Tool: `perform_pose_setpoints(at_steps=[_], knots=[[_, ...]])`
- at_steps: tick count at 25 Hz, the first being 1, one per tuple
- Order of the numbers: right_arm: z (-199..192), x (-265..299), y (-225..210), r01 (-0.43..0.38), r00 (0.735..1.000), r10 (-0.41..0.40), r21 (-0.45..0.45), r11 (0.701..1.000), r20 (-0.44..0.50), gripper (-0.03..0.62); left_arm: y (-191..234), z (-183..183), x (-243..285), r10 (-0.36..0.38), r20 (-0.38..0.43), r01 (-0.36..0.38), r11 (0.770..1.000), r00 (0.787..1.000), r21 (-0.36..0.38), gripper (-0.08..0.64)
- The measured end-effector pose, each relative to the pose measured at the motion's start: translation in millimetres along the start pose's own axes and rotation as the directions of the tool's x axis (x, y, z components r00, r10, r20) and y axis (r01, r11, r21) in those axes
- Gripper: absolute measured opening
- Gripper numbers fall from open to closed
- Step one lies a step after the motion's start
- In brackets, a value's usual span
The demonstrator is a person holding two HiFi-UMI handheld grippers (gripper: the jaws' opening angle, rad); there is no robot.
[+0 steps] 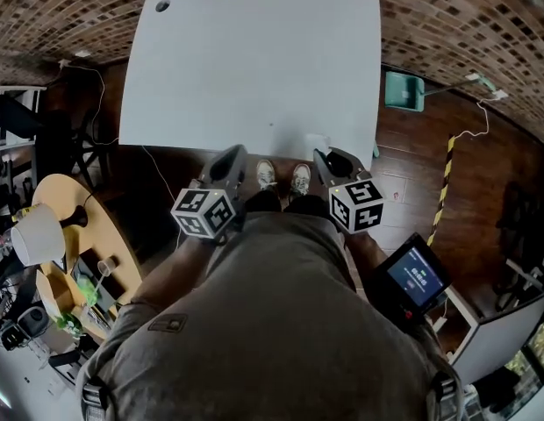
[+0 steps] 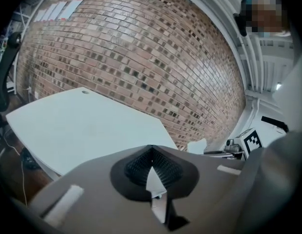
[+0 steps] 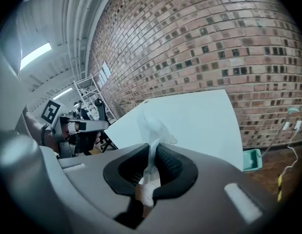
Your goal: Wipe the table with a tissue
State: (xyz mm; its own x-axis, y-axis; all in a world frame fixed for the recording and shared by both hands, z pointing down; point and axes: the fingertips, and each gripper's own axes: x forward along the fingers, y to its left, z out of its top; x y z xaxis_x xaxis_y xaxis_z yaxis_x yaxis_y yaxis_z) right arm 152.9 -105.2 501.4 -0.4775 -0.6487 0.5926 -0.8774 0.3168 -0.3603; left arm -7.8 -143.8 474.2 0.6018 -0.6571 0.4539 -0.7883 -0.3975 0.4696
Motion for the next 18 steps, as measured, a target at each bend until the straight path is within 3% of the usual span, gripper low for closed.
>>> perform_pose_setpoints(at_steps=[6,18], knots=[[-8.4,33.1,-6.2,-0.017,0.995,0.016,-0.01,1.0,-0.097,0.046,21.3,-11.9,14.4,0.025,-0.061,-0.026,0.999,0.998,-0.028,0.002],[-26.8,97.2,-20.2,-0.02,0.956,0.003,-0.055,0.998,-0.294,0.046,58.3,-38.3,34.4,0.045,-0.171,-0.063,0.993,0.984,-0.103,0.002]])
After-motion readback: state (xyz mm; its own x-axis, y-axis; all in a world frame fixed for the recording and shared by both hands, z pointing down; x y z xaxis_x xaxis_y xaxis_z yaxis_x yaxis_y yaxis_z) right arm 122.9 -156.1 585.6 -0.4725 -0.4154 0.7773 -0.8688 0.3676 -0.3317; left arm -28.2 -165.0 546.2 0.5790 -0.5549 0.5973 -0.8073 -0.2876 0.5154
